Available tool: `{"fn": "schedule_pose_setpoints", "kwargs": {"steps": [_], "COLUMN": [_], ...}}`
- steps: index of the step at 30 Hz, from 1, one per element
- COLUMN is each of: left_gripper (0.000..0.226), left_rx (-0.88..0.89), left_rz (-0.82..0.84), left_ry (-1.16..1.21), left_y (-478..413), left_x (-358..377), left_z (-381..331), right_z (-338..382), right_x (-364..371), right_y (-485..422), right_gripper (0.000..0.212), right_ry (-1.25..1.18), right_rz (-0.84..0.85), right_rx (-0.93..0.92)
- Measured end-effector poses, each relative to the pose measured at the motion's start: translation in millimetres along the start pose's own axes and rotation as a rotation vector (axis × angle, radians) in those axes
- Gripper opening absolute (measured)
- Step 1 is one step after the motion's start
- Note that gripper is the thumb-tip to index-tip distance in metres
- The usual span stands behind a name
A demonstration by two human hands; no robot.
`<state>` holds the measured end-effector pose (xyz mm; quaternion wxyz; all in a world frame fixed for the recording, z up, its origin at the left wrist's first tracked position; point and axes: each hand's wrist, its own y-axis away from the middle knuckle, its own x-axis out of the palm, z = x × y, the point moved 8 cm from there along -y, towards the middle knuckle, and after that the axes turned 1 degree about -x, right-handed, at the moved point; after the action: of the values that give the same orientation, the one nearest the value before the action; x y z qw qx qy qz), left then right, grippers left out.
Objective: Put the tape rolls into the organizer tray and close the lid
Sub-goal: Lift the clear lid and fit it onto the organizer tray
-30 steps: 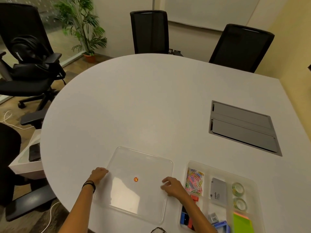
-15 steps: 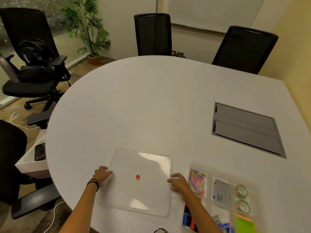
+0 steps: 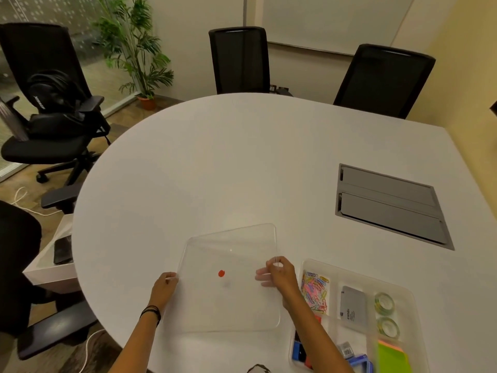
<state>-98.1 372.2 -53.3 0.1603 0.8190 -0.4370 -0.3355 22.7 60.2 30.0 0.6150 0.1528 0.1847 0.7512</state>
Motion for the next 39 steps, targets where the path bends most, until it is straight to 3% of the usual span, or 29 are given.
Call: {"fn": "schedule_pose_setpoints", "kwargs": {"steps": [8, 15, 20, 24, 28, 34, 39], "left_gripper": [0.027, 0.030, 0.033, 0.041, 0.043, 0.036, 0.035], "left_rx": [0.243, 0.386, 0.440, 0.422, 0.387, 0.369, 0.370], "left_rz": [0.278, 0.346, 0.425, 0.506, 0.497, 0.472, 0.468], "left_ry": [0.058, 0.025, -0.072, -0.249, -0.414, -0.753, -0.865], "left_y": [39, 88, 127, 149, 164, 180, 179], "left_x": [36, 100, 160, 205, 236, 263, 272], "left_z": [-63, -115, -136, -132, -124, -116, -112], "right_z": [45, 56, 38, 20, -2, -42, -67], "right_x": [-65, -172, -244, -289, -318, -337, -339], "right_y": [20, 55, 76, 91, 101, 100, 98], "right_gripper": [0.011, 0.009, 0.027, 0.018, 0.018, 0.048, 0.053], "right_ry": [-0.075, 0.115, 0.109, 0.204, 0.275, 0.302, 0.313], "right_rz": [-0.045, -0.446, -0.589, -0.672, -0.676, -0.595, -0.546], "right_rx": [-0.147, -0.237, -0.184, -0.119, -0.062, 0.053, 0.134]}}
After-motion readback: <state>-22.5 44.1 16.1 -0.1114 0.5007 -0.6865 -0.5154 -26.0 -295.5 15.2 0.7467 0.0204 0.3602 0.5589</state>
